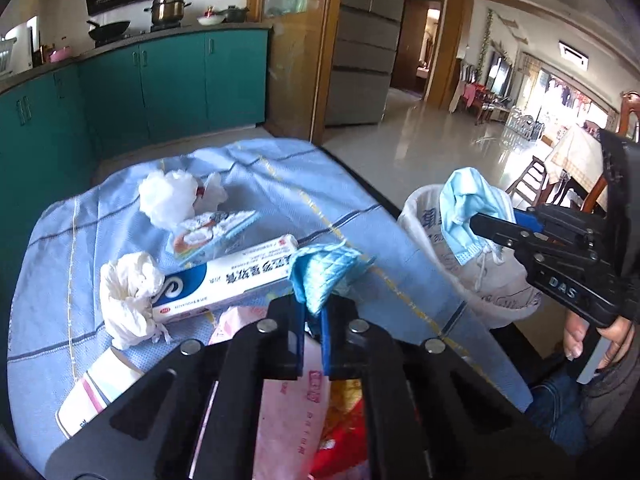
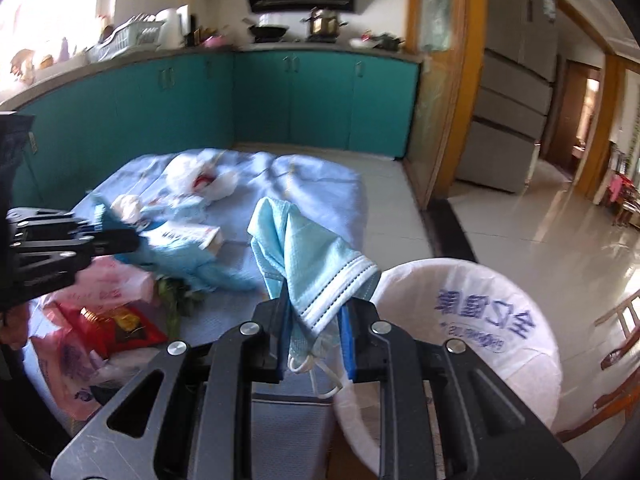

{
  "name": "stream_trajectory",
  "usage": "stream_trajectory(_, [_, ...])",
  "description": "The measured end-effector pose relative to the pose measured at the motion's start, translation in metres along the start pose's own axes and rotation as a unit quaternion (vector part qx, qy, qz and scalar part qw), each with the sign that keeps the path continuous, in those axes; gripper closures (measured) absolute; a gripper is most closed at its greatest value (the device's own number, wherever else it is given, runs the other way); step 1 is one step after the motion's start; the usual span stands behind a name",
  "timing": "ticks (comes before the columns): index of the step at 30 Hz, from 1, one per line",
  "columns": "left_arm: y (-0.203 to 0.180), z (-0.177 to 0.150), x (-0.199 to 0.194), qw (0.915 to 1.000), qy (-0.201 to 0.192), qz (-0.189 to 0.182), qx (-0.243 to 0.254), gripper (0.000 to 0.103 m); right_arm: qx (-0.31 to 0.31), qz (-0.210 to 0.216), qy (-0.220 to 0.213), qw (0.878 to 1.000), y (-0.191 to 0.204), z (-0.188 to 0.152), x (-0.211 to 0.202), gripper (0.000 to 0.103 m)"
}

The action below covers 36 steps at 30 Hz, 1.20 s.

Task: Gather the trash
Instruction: 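Carry both items over the white wastebasket and open both tools to drop them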

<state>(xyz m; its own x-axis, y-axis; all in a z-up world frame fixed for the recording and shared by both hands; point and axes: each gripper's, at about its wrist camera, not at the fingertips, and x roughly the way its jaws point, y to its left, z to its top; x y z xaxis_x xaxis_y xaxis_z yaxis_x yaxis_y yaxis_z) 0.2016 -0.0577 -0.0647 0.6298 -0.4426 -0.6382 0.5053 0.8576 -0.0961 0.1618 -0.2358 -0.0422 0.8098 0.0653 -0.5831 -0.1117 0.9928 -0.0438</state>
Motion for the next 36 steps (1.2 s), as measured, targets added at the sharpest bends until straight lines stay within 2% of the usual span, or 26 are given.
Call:
stream_trajectory(4, [-0.012,0.011,-0.028,0.9985,-0.051,-0.006,0.018,0.097,0.028,-0.033,-0.024,0.999,-0.028,-0.001,-0.014,0.082])
stream_trajectory(7, [-0.024,0.034,-0.053,0.9956,-0.09,-0.025,0.014,0.097,0.047,-0.068,-0.035,0.996,-0.052,-0.005,-0.025,0.082])
stream_trajectory(10, [-0.044,0.058,-0.059,0.9934,-0.105,-0.041,0.016,0.097,0.075,-0.102,-0.039,0.991,-0.078,-0.014,-0.036,0.082])
stream_trajectory(16, [-0.109,0.087,-0.016,0.9927,-0.082,-0.085,0.024,0.097,0.124,-0.147,0.001,0.981,-0.119,-0.039,-0.036,0.082])
stream_trajectory(17, [-0.122,0.09,0.003,0.9924,-0.064,-0.104,0.016,0.097,0.128,-0.154,0.01,0.98,-0.121,-0.043,-0.034,0.082])
stream_trajectory(19, [-0.141,0.089,0.032,0.9922,-0.033,-0.12,0.007,0.097,0.133,-0.163,0.025,0.977,-0.128,-0.05,-0.029,0.082])
stream_trajectory(23, [-0.168,0.079,0.082,0.9917,0.017,-0.127,0.005,0.096,0.142,-0.171,0.053,0.973,-0.139,-0.059,-0.021,0.082])
stream_trajectory(25, [-0.176,0.074,0.098,0.9911,0.038,-0.127,0.004,0.088,0.146,-0.172,0.06,0.972,-0.142,-0.061,-0.018,0.082])
stream_trajectory(26, [-0.179,0.072,0.105,0.9909,0.047,-0.126,0.003,0.078,0.149,-0.172,0.063,0.972,-0.143,-0.062,-0.017,0.08])
stream_trajectory(27, [-0.18,0.071,0.107,0.9911,0.05,-0.124,0.003,0.073,0.151,-0.172,0.065,0.971,-0.144,-0.06,-0.014,0.08])
stream_trajectory(29, [-0.179,0.069,0.104,0.9931,0.043,-0.109,0.007,0.057,0.15,-0.169,0.066,0.972,-0.145,-0.059,-0.012,0.074])
stream_trajectory(33, [-0.165,0.071,0.076,0.9973,0.013,-0.071,0.014,0.05,0.136,-0.166,0.05,0.975,-0.136,-0.054,-0.015,0.06])
stream_trajectory(36, [-0.144,0.071,0.044,0.9989,-0.023,-0.038,0.015,0.039,0.126,-0.164,0.033,0.978,-0.129,-0.05,-0.022,0.048])
